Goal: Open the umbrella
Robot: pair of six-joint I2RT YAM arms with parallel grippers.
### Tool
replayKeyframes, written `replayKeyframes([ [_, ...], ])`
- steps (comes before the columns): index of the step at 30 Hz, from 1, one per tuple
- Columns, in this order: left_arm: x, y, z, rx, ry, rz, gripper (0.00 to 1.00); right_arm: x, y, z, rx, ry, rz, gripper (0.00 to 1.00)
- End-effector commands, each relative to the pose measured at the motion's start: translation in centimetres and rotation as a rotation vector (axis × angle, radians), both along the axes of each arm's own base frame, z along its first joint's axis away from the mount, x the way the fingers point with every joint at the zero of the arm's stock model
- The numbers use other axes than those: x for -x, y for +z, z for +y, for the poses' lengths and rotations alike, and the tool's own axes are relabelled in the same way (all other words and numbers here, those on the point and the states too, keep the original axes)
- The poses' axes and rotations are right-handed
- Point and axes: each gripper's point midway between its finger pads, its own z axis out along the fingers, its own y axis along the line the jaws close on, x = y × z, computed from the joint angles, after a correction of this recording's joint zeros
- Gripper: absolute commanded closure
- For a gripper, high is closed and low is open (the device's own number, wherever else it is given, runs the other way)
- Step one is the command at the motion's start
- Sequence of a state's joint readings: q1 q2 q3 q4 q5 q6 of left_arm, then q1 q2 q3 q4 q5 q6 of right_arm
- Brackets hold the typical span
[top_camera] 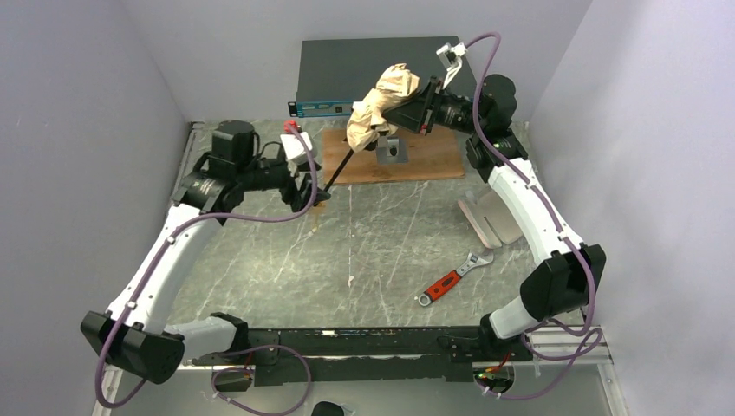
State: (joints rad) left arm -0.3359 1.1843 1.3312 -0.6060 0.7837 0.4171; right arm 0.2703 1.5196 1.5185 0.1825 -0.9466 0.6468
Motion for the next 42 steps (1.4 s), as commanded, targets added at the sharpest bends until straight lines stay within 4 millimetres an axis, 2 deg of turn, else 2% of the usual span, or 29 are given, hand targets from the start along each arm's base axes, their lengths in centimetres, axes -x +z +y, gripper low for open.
replayKeyframes([
  [1, -1.8, -1.4, -1.1, -0.08, 0.064, -0.005, 0.3, 2.6, 4.0, 0.1, -0.004, -0.018, -0.18, 1.0],
  [3, -2.1, -2.5, -1.3, -0.11, 0.071, 0.017, 0.41, 2.9, 4.2, 0.2, 0.002, -0.025, -0.196, 1.0],
  [4, -2.2, -3.2, -1.2, -0.128, 0.079, 0.031, 0.51, 3.0, 4.4, 0.2, 0.003, -0.032, -0.202, 1.0],
  [6, -2.2, -4.8, -0.5, -0.174, 0.103, 0.062, 0.67, 2.8, 4.7, 0.0, 0.01, -0.051, -0.208, 1.0],
  [7, -2.1, -5.9, 0.2, -0.204, 0.117, 0.078, 0.72, 2.7, 4.9, -0.2, 0.016, -0.066, -0.212, 1.0],
  [10, -0.5, -10.3, 2.5, -0.294, 0.113, 0.152, 0.74, 1.6, 6.0, -1.8, 0.012, -0.123, -0.236, 1.0],
  [13, 1.4, -15.4, 6.1, -0.401, 0.117, 0.218, 0.75, 0.6, 8.1, -4.1, -0.027, -0.165, -0.256, 1.0],
  [15, 2.2, -18.0, 8.4, -0.481, 0.136, 0.23, 0.75, 0.0, 9.7, -5.7, -0.052, -0.201, -0.274, 1.0],
  [17, 2.9, -19.7, 10.0, -0.531, 0.135, 0.235, 0.73, -0.1, 11.2, -6.8, -0.076, -0.211, -0.297, 1.0],
  [20, 3.1, -19.9, 10.3, -0.528, 0.126, 0.232, 0.64, 0.2, 11.8, -7.2, -0.097, -0.201, -0.296, 1.0],
  [22, 2.9, -18.7, 9.5, -0.484, 0.113, 0.228, 0.57, 0.4, 11.3, -6.9, -0.098, -0.183, -0.284, 1.0],
  [25, 2.2, -15.0, 7.4, -0.364, 0.082, 0.194, 0.42, 0.8, 9.9, -5.8, -0.089, -0.136, -0.256, 1.0],
  [29, 2.1, -6.8, 3.9, -0.136, -0.015, 0.065, 0.24, 2.3, 7.5, -3.7, -0.046, -0.043, -0.241, 1.0],
  [33, 2.6, -0.1, 2.0, 0.024, -0.068, 0.018, 0.12, 4.5, 4.8, -1.5, 0.045, 0.085, -0.311, 1.0],
  [34, 2.6, 1.5, 1.8, 0.049, -0.072, 0.008, 0.04, 5.1, 4.1, -1.0, 0.08, 0.116, -0.329, 1.0],
  [36, 2.7, 3.2, 1.4, 0.078, -0.082, 0.024, 0.01, 6.1, 3.5, -0.3, 0.13, 0.163, -0.396, 1.0],
  [42, 3.8, 7.4, 0.3, 0.161, -0.167, 0.068, 0.0, 7.7, 1.9, 0.9, 0.192, 0.261, -0.513, 1.0],
])
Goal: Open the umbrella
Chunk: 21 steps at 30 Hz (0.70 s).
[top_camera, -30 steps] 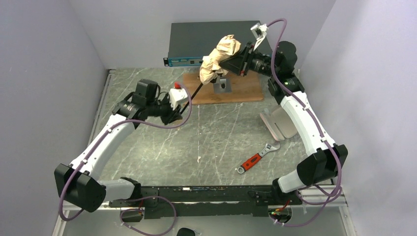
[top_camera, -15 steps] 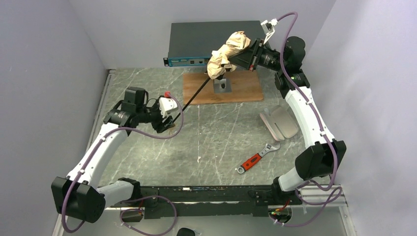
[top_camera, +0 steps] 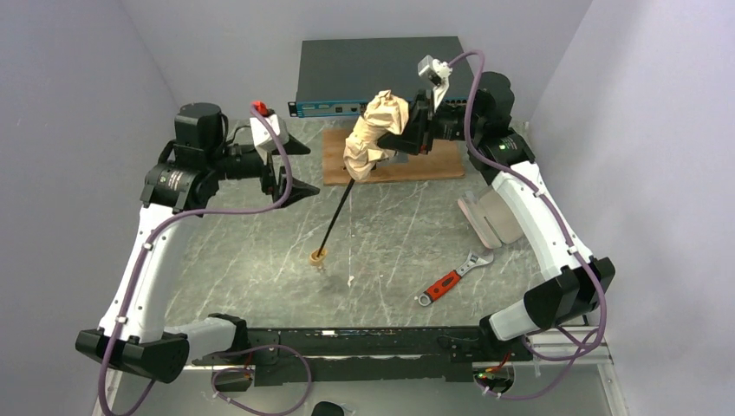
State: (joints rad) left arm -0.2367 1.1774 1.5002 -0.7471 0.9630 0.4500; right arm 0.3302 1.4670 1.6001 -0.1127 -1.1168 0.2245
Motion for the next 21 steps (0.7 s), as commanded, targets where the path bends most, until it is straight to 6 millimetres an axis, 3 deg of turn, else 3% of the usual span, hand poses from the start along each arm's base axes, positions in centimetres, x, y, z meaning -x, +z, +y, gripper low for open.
replayKeyframes([
  [1, 1.7, 2.6, -1.4, 0.098, -0.108, 0.11, 0.0, 2.4, 1.9, -0.2, 0.018, 0.091, -0.266, 1.0],
  [10, 0.9, 4.3, -3.9, 0.106, -0.153, 0.064, 0.01, 4.8, 1.2, 1.3, 0.018, 0.251, -0.393, 1.0],
  [17, 2.2, 6.0, -5.0, 0.149, -0.294, 0.064, 0.35, 6.4, 0.0, 1.7, 0.054, 0.321, -0.45, 1.0],
  [21, 2.8, 6.0, -5.9, 0.159, -0.321, 0.069, 0.33, 7.1, -0.7, 2.1, 0.077, 0.336, -0.468, 1.0],
])
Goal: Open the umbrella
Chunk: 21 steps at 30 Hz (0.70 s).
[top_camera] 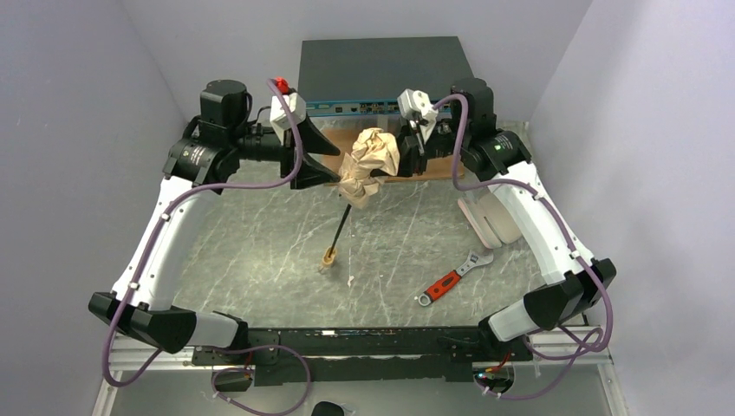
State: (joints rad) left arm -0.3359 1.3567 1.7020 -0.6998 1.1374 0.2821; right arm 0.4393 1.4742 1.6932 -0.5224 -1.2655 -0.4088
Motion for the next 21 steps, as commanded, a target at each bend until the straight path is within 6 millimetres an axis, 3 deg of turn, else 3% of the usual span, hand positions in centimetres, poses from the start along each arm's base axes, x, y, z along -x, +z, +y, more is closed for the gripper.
replayKeyframes([
  [1, 2.1, 2.2, -1.2, 0.057, -0.091, -0.047, 0.31, 1.7, 1.4, 0.1, -0.026, 0.066, -0.137, 1.0],
  [6, 2.6, 2.8, -2.2, 0.071, -0.11, -0.055, 0.4, 1.7, 1.4, 0.3, -0.022, 0.057, -0.143, 1.0],
  [10, 2.8, 3.0, -2.6, 0.069, -0.108, -0.055, 0.58, 1.8, 1.7, 0.4, -0.025, 0.044, -0.151, 1.0],
  [11, 2.9, 3.0, -2.7, 0.065, -0.105, -0.058, 0.69, 1.8, 1.7, 0.5, -0.026, 0.037, -0.15, 1.0],
  [13, 3.0, 2.8, -2.7, 0.053, -0.1, -0.057, 0.78, 1.6, 1.7, 0.5, -0.03, 0.016, -0.145, 1.0],
  [17, 3.4, 1.4, -2.1, 0.019, -0.078, -0.031, 0.58, 1.4, 1.9, 0.3, -0.039, -0.017, -0.154, 1.0],
  [21, 3.1, 0.2, -1.8, -0.006, -0.043, -0.031, 0.56, 1.9, 2.2, 0.1, -0.051, -0.018, -0.159, 1.0],
])
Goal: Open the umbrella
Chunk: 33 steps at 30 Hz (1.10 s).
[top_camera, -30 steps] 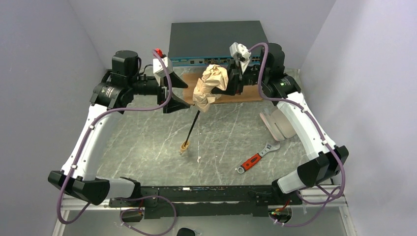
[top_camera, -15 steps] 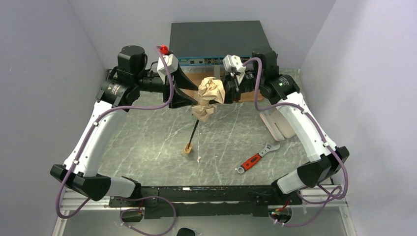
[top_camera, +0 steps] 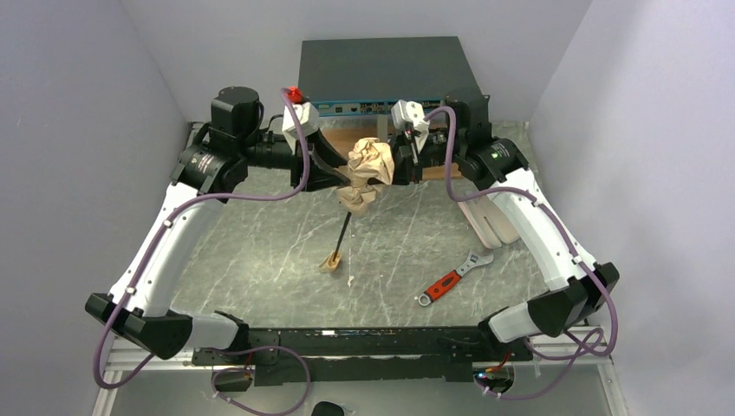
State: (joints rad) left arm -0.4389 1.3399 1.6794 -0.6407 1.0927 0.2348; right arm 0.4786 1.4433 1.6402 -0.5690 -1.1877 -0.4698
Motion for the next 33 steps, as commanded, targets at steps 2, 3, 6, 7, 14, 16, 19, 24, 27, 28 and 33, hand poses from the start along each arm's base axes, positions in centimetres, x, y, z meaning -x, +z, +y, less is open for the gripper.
replayKeyframes([
  [2, 0.9, 0.0, 0.5, -0.016, 0.012, -0.017, 0.58, 1.4, 4.1, -0.3, -0.095, 0.02, -0.146, 1.0],
  [3, 0.9, 0.0, 0.5, -0.021, 0.013, -0.011, 0.58, 1.3, 4.1, -0.3, -0.095, 0.022, -0.143, 1.0],
  [6, 0.9, -0.4, 0.6, -0.041, 0.014, 0.005, 0.61, 1.4, 4.2, -0.3, -0.096, 0.023, -0.145, 1.0],
  [7, 1.0, -0.4, 0.6, -0.04, 0.011, 0.005, 0.64, 1.4, 4.2, -0.3, -0.095, 0.02, -0.143, 1.0],
  [14, 1.4, 1.3, 0.6, 0.019, 0.022, -0.03, 1.0, 0.7, 3.5, -0.3, -0.08, -0.02, -0.129, 1.0],
  [16, 2.3, 1.3, 0.8, 0.017, -0.007, -0.037, 1.0, -0.1, 3.4, -0.3, -0.076, -0.078, -0.121, 1.0],
  [19, 4.1, 1.1, 1.1, 0.004, -0.07, -0.102, 1.0, -2.6, 3.6, -0.5, -0.1, -0.226, -0.114, 1.0],
  [24, 4.7, 1.0, 1.2, -0.023, -0.108, -0.249, 1.0, -5.2, 5.1, -0.3, -0.186, -0.365, -0.051, 1.0],
  [27, 5.0, 1.7, 0.8, -0.023, -0.136, -0.286, 1.0, -5.8, 5.5, 0.2, -0.213, -0.371, -0.007, 1.0],
  [28, 5.1, 1.9, 0.8, -0.019, -0.14, -0.29, 1.0, -5.5, 5.7, 0.3, -0.218, -0.35, -0.011, 1.0],
  [33, 5.3, 3.8, 0.7, 0.032, -0.122, -0.312, 0.56, -4.3, 5.5, 0.6, -0.234, -0.28, -0.025, 1.0],
])
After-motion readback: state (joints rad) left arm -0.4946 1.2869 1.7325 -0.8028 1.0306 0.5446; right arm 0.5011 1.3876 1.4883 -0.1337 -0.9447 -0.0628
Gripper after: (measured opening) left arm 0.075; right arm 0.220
